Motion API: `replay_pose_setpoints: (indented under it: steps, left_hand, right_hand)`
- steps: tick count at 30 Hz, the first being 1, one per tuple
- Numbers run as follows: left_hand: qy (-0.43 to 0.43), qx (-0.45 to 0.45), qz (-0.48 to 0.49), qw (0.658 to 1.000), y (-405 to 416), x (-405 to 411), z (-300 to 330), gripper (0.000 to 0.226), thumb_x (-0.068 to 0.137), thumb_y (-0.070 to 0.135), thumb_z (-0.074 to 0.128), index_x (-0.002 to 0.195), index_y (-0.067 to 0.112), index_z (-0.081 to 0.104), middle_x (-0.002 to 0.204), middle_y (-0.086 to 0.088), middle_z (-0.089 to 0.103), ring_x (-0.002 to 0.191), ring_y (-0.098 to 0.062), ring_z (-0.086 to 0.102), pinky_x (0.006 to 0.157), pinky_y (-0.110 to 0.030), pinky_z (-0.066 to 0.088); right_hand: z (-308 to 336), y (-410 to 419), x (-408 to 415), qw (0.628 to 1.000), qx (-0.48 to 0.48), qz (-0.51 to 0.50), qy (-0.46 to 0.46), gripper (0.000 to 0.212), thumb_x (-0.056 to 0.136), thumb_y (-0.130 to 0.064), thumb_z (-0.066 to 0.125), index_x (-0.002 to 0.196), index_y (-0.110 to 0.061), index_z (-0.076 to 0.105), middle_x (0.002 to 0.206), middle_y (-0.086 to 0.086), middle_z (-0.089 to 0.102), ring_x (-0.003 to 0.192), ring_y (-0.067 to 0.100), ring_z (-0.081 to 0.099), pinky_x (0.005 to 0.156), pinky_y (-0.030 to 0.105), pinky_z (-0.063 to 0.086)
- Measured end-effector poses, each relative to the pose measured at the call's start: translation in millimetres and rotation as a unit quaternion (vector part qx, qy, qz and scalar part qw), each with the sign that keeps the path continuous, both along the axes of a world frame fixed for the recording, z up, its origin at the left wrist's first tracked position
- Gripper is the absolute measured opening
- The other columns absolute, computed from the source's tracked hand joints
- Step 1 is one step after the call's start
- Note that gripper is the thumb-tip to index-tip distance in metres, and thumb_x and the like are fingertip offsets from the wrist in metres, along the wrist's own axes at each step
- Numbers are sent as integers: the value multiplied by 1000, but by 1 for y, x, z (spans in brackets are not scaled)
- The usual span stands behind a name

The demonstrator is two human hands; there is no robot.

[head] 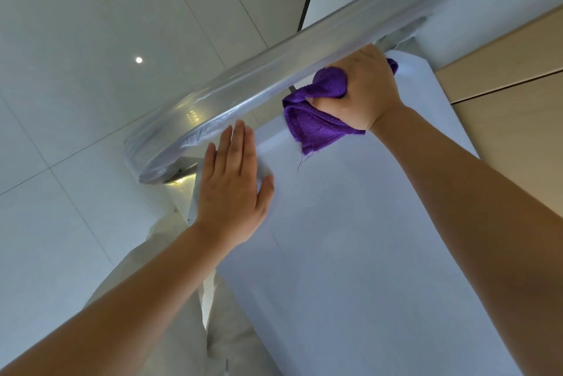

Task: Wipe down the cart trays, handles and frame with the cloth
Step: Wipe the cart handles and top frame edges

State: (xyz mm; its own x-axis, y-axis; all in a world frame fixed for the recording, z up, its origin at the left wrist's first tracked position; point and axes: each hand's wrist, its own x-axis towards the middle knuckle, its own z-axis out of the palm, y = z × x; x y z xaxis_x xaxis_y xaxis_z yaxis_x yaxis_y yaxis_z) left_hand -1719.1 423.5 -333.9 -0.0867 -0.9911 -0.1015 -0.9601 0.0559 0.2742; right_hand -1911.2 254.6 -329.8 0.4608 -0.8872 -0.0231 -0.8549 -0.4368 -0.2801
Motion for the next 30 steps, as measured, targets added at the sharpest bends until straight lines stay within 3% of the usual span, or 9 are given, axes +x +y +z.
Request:
replay_pose_setpoints:
  steps: [6, 12, 16, 20, 24, 27, 30]
  left_hand:
    - [-29, -8, -2, 1000, 1, 0, -1, 70, 86, 36, 33, 140, -8, 23, 144, -27, 33, 134, -32, 19, 110, -39, 9]
    - [-44, -5, 0, 999, 0, -3, -3, 71, 84, 36, 32, 139, -7, 20, 144, -27, 34, 133, -33, 20, 110, -40, 8]
    - [-50, 2, 9, 999, 0, -7, -4, 72, 82, 36, 33, 139, -7, 21, 143, -26, 36, 132, -32, 21, 110, -40, 8]
    - [-47, -2, 8, 999, -1, -7, -4, 71, 81, 35, 34, 137, -8, 25, 140, -26, 40, 130, -31, 24, 106, -43, 15]
    - [-37, 3, 9, 999, -1, -5, -3, 69, 82, 35, 33, 137, -8, 26, 140, -25, 42, 128, -31, 27, 105, -44, 18]
    - [-24, 6, 12, 1000, -1, -7, -1, 67, 84, 34, 32, 137, -7, 26, 139, -24, 43, 128, -31, 28, 105, -45, 19]
    - [-17, 24, 11, 999, -2, -7, 3, 67, 86, 36, 30, 138, -6, 26, 137, -23, 46, 125, -30, 30, 104, -43, 19]
  right_hand:
    - [8, -18, -27, 1000, 7, -29, -8, 73, 66, -74, 39, 95, -12, 67, 91, 8, 63, 95, 30, 53, 89, 36, 39]
    - [11, -13, -15, 993, 14, -110, -35, 63, 70, -65, 52, 87, -6, 64, 86, 9, 60, 95, 31, 54, 88, 38, 42]
    - [10, 6, 3, 976, -19, -203, -81, 59, 73, -56, 60, 98, -3, 64, 103, 11, 63, 112, 31, 46, 98, 33, 33]
    - [12, 17, 14, 975, -2, -198, -106, 65, 67, -63, 49, 92, -5, 66, 96, 9, 65, 107, 32, 49, 94, 30, 34]
    - [6, 45, 34, 977, -33, -166, -127, 53, 68, -56, 57, 89, -8, 69, 93, 7, 67, 102, 33, 54, 94, 31, 35]
    - [-1, 71, 44, 978, -22, -152, -143, 55, 71, -50, 59, 104, -7, 68, 109, 7, 66, 114, 32, 50, 102, 34, 36]
    - [7, 99, 49, 935, 39, -225, -273, 57, 71, -43, 60, 116, -9, 62, 122, 6, 59, 120, 23, 48, 105, 23, 35]
